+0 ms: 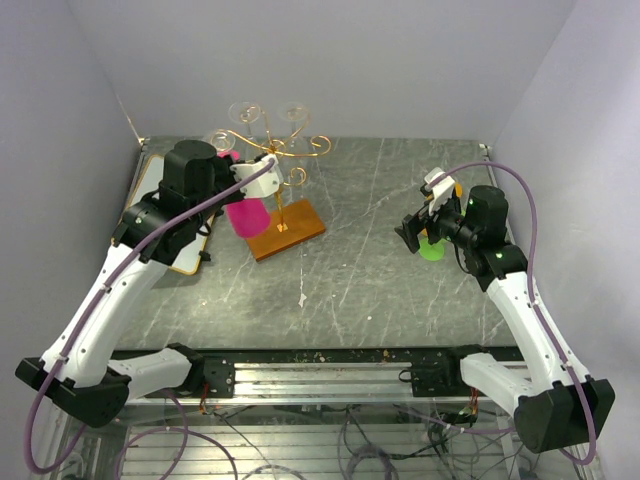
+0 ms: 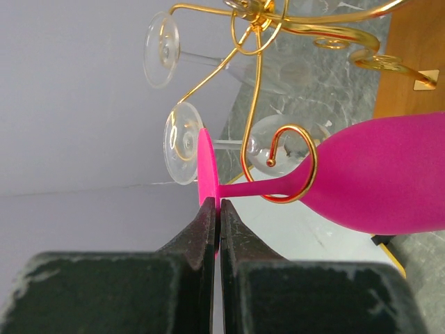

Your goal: Place the wine glass upside down on the wine glass rack

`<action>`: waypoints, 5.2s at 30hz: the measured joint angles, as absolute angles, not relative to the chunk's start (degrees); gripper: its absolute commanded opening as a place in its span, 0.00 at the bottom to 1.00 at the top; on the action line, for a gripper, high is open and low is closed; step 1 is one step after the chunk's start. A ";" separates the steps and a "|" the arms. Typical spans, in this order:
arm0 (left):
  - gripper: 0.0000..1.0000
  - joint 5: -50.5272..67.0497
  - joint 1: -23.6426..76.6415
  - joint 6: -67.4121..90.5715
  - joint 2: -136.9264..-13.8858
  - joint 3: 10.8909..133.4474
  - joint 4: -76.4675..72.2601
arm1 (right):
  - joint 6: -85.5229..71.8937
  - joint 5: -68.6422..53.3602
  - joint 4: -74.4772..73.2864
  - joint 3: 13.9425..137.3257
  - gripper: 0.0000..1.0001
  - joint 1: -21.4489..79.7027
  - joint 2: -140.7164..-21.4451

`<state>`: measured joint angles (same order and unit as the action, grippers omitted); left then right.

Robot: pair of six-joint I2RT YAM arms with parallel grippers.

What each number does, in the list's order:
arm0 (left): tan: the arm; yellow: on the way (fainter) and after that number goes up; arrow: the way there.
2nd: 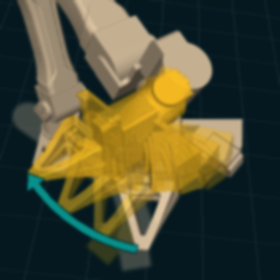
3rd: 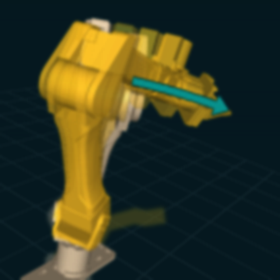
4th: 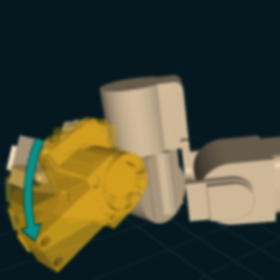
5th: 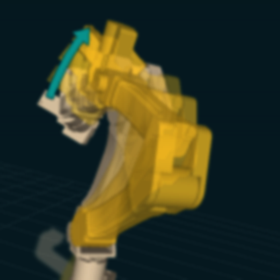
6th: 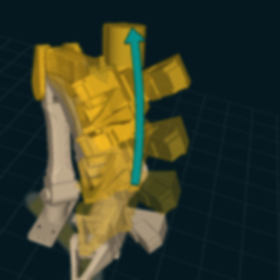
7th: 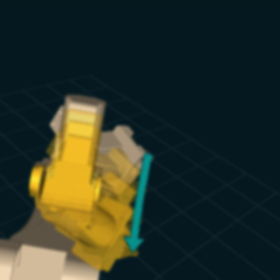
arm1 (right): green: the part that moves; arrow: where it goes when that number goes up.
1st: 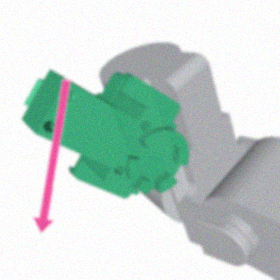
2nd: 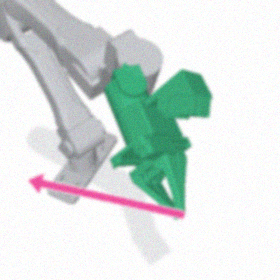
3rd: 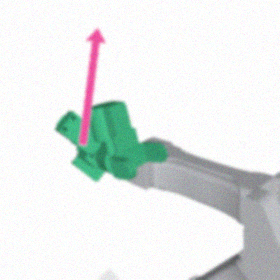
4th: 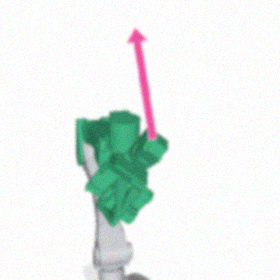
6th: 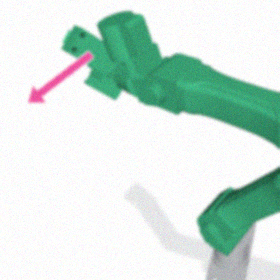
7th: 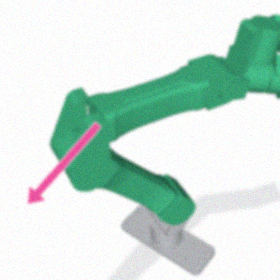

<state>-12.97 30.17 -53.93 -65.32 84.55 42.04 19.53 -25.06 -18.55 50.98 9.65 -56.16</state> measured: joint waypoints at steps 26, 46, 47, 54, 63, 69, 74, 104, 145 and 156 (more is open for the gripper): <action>0.09 -1.96 30.17 -57.63 -65.58 83.94 43.22 | 19.53 -25.54 -18.70 50.98 1.00 8.47 -56.82; 0.27 0.03 30.22 -57.25 -65.34 82.63 42.98 | 19.55 -26.09 -18.72 50.98 1.00 8.05 -56.82; 0.27 0.19 30.22 -57.08 -65.19 82.63 43.00 | 19.55 -26.11 -18.72 50.98 1.00 8.03 -56.82; 0.31 1.28 30.22 -55.35 -64.25 82.63 43.05 | 19.55 -26.11 -18.72 50.98 1.00 7.94 -56.82; 0.37 2.66 30.22 -54.08 -61.73 81.17 43.16 | 19.53 -26.13 -18.72 50.96 1.00 7.40 -56.82; 0.51 4.47 30.22 -53.08 -59.81 79.64 44.38 | 19.51 -26.15 -18.72 50.96 1.00 6.52 -56.82; 0.61 6.98 30.22 -51.13 -57.69 79.42 46.59 | 18.92 -26.06 -18.65 50.92 1.00 4.80 -56.82; 0.96 18.65 19.40 -23.73 -42.94 66.52 43.07 | 9.61 -11.53 -19.81 51.00 0.56 -14.85 -65.01; 0.99 21.34 15.46 -19.59 -44.75 57.76 37.15 | 16.58 -36.12 -25.19 52.49 0.00 -11.94 -56.12; 0.95 23.79 13.63 -11.25 -48.88 69.34 40.14 | 16.93 -49.32 -26.50 60.12 0.00 0.16 -54.19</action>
